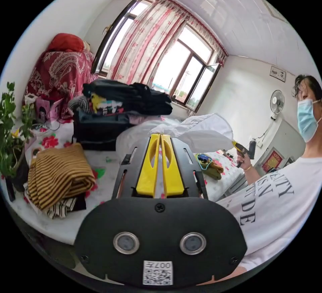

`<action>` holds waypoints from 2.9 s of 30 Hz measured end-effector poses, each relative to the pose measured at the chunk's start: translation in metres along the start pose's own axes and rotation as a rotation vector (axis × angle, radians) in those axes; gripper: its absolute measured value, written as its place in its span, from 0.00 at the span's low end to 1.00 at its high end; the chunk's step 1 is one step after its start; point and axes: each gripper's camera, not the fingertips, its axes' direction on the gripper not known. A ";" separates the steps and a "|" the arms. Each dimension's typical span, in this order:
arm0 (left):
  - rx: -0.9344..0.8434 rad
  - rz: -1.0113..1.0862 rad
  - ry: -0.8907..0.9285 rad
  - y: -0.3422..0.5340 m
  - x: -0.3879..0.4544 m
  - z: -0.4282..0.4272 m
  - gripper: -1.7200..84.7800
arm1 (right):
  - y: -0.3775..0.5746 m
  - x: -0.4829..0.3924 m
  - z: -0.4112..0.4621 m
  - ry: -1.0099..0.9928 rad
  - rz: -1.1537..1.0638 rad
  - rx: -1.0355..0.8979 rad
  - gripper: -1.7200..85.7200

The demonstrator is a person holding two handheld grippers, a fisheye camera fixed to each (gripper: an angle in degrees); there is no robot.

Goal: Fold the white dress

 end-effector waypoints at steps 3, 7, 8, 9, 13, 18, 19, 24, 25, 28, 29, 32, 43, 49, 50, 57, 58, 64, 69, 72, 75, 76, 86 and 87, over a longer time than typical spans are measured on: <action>-0.243 -0.165 -0.081 0.092 -0.026 0.032 0.01 | 0.072 0.020 0.028 0.019 0.211 -0.191 0.01; -0.549 -0.426 -0.190 0.204 -0.066 0.063 0.01 | 0.159 0.035 0.075 0.006 0.464 -0.454 0.02; -0.595 -0.508 -0.207 0.231 -0.078 0.062 0.01 | 0.171 0.038 0.082 0.028 0.504 -0.515 0.02; -0.617 -0.573 -0.237 0.251 -0.087 0.056 0.01 | 0.174 0.038 0.084 0.047 0.512 -0.528 0.02; -0.591 -0.585 -0.263 0.265 -0.090 0.038 0.01 | 0.154 0.048 0.071 0.146 0.547 -0.413 0.04; -0.501 -0.543 -0.336 0.249 -0.092 0.023 0.01 | 0.122 0.079 0.082 0.168 0.629 -0.204 0.07; -0.492 -0.550 -0.333 0.248 -0.094 0.022 0.01 | 0.119 0.091 0.095 0.149 0.677 -0.189 0.07; -0.456 -0.542 -0.317 0.234 -0.101 0.020 0.01 | 0.098 0.123 0.160 0.146 0.782 -0.147 0.10; -0.452 -0.542 -0.315 0.233 -0.102 0.019 0.01 | 0.091 0.129 0.176 0.179 0.792 -0.151 0.10; -0.443 -0.566 -0.289 0.232 -0.110 0.018 0.01 | 0.079 0.147 0.212 0.248 0.863 -0.162 0.10; -0.445 -0.575 -0.274 0.232 -0.113 0.020 0.01 | 0.075 0.153 0.223 0.250 0.896 -0.155 0.09; -0.455 -0.579 -0.263 0.232 -0.118 0.027 0.01 | 0.047 0.152 0.252 0.155 0.898 -0.135 0.05; -0.533 -0.542 -0.188 0.217 -0.145 0.087 0.01 | -0.026 -0.123 0.430 0.086 -0.393 -0.828 0.05; -0.551 -0.493 -0.173 0.210 -0.150 0.104 0.01 | -0.057 -0.068 0.377 0.123 0.056 -0.534 0.09; -0.555 -0.500 -0.176 0.212 -0.154 0.105 0.01 | -0.063 -0.041 0.366 0.124 0.178 -0.478 0.10; -0.535 -0.587 -0.168 0.223 -0.178 0.114 0.01 | -0.076 0.040 0.394 0.116 0.422 -0.515 0.11; -0.538 -0.588 -0.172 0.222 -0.180 0.116 0.01 | -0.076 0.040 0.408 0.090 0.418 -0.549 0.09; -0.533 -0.590 -0.202 0.216 -0.188 0.126 0.01 | -0.118 0.031 0.380 0.135 0.299 -0.513 0.02; -0.557 -0.582 -0.242 0.216 -0.196 0.144 0.02 | -0.167 0.062 0.265 0.550 0.275 -0.349 0.02; -0.547 -0.576 -0.231 0.208 -0.198 0.161 0.04 | -0.176 0.085 0.210 0.750 0.399 -0.299 0.02; -0.547 -0.551 -0.253 0.197 -0.199 0.184 0.07 | -0.168 0.068 0.200 0.730 0.383 -0.269 0.02; -0.550 -0.547 -0.264 0.195 -0.200 0.189 0.08 | -0.160 0.054 0.213 0.655 0.351 -0.293 0.02; -0.469 -0.646 -0.339 0.153 -0.215 0.272 0.10 | -0.036 -0.103 0.411 0.378 -0.111 -1.004 0.02; -0.475 -0.648 -0.336 0.146 -0.212 0.284 0.07 | -0.035 -0.109 0.411 0.421 -0.135 -0.966 0.02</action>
